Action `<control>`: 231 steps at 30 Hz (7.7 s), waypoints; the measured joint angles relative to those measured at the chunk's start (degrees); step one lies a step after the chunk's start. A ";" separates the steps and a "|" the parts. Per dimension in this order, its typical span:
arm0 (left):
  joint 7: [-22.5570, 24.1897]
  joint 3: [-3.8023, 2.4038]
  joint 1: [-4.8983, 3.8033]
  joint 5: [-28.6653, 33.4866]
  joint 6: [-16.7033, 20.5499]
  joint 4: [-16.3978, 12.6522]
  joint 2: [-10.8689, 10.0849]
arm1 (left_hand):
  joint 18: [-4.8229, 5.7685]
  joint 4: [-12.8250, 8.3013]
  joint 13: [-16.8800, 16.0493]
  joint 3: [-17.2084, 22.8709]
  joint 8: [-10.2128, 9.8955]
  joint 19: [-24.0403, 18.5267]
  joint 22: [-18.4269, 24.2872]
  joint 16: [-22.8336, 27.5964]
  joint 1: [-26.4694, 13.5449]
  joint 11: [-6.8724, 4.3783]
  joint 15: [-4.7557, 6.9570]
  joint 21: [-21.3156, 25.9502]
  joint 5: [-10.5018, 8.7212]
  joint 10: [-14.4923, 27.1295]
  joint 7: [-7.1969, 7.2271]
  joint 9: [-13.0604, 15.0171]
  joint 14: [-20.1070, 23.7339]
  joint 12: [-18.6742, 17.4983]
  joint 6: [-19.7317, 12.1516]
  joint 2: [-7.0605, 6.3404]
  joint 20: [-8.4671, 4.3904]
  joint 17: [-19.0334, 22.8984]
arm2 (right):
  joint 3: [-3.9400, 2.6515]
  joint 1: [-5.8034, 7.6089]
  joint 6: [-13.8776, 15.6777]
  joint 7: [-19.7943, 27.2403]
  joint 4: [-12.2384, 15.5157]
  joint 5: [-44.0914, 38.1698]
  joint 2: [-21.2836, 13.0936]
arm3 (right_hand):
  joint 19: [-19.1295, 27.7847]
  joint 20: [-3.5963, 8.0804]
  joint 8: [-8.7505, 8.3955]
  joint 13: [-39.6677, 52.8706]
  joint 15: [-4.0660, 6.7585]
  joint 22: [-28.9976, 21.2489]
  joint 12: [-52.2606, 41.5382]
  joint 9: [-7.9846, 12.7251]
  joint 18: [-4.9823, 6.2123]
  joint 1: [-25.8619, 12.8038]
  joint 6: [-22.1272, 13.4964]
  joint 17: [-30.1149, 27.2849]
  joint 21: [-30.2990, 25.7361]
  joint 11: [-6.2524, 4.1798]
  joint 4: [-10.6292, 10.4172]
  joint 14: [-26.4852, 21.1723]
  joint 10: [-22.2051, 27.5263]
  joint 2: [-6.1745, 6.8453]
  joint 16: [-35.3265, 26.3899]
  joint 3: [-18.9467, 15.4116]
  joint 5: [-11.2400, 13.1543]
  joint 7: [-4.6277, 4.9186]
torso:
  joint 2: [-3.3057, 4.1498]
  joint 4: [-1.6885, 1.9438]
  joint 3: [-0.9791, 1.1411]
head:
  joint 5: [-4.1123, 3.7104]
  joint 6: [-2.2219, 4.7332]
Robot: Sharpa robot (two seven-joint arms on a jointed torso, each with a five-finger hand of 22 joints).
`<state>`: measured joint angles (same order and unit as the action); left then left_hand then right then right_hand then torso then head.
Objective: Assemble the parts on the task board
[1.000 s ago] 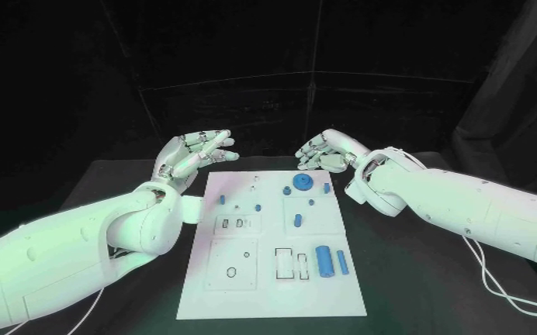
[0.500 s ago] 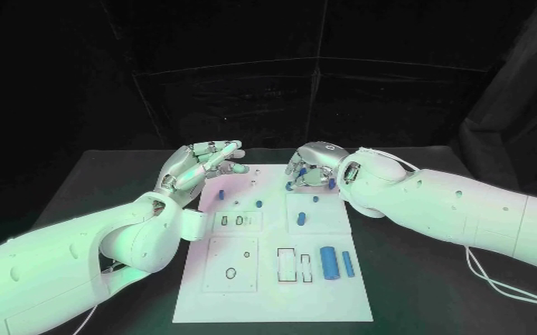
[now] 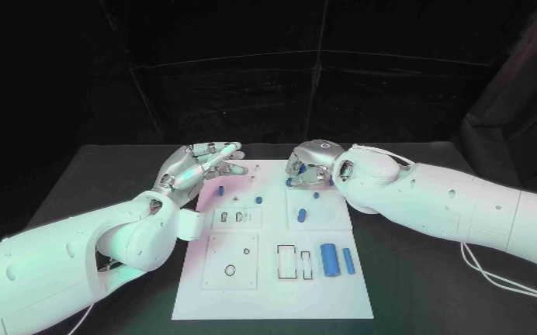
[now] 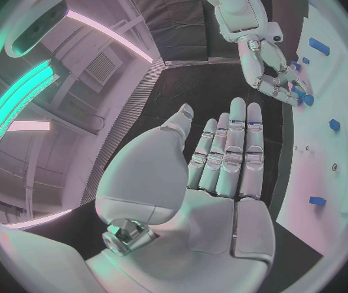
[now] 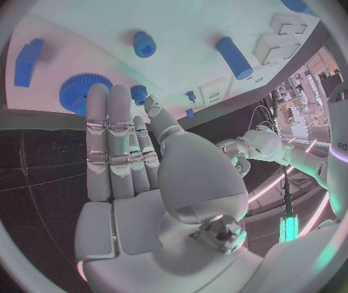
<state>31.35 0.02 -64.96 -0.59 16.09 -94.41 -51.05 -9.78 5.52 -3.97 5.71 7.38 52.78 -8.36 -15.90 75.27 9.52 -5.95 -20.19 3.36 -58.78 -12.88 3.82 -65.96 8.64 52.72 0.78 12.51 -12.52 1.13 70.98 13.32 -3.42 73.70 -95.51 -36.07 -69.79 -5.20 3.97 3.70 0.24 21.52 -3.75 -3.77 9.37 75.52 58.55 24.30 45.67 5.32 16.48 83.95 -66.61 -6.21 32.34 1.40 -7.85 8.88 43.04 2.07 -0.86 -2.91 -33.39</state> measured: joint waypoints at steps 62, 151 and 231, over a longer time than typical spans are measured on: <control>-2.56 0.05 -0.23 -0.16 -1.47 0.59 -0.69 | 0.04 -2.21 0.08 1.89 -0.94 0.79 0.58 1.10 0.52 0.00 -0.21 0.62 0.00 0.00 0.00 -0.03 -0.19 -1.11 -0.01 0.93 0.01 -1.28 | -1.91 1.75 3.76 -4.05 -10.16 2.77 10.97 | -3.93 0.20 0.66 0.15 0.80 29.86 -0.11 -0.06 -1.81 -6.42 4.68 24.40 25.93 -2.04 -4.94 0.19 -4.95 2.21 30.04 18.33 3.88 -0.73 | 1.73 0.80 -0.35 | 0.15 0.16; -3.01 0.16 -0.38 -0.19 -2.50 2.69 -0.52 | 0.06 -2.44 0.06 2.13 -1.21 0.79 0.69 1.32 0.52 0.00 -0.20 0.88 0.00 0.01 0.00 -0.02 -0.19 -1.38 -0.01 0.93 0.02 -1.41 | -1.79 1.89 -2.63 -11.11 0.76 16.40 -3.26 | -13.30 -0.38 2.46 62.59 0.68 53.13 -65.75 -0.29 -5.40 -1.43 -8.94 50.65 38.75 -1.43 -19.39 0.09 -10.47 9.79 51.64 2.11 -3.69 0.48 | 2.01 -0.28 -0.35 | 0.04 0.37; -3.27 0.28 -0.38 -0.21 -3.09 3.27 -0.34 | 0.06 -2.68 0.06 2.37 -1.21 0.79 0.75 1.32 0.52 0.00 -0.20 0.88 0.00 0.01 0.00 -0.01 -0.19 -1.38 -0.01 0.93 0.02 -1.54 | -1.37 1.31 0.77 -12.18 -3.07 2.28 12.89 | -14.03 0.73 4.44 71.24 1.51 53.40 -73.01 0.10 -6.28 -2.76 -3.41 50.61 39.68 -3.27 -14.78 0.09 -15.38 6.85 52.51 14.84 -1.00 -0.33 | 2.09 -0.29 -0.39 | 0.87 -0.80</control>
<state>28.07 0.30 -65.34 -0.80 13.00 -91.14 -51.38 -9.72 2.84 -3.92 8.08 6.17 53.57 -7.61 -14.59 75.79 9.53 -6.16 -19.31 3.36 -58.77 -12.87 3.80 -66.15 7.27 52.72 1.71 12.52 -14.06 -0.24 72.29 14.09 -15.60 70.64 -93.23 -23.18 -83.83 -4.47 8.41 74.94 1.75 74.92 -76.76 -3.67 3.09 72.76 55.14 74.91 85.35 2.05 1.70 84.04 -82.00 0.65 84.84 16.25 -8.85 8.55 45.13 1.79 -1.25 -2.04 -34.19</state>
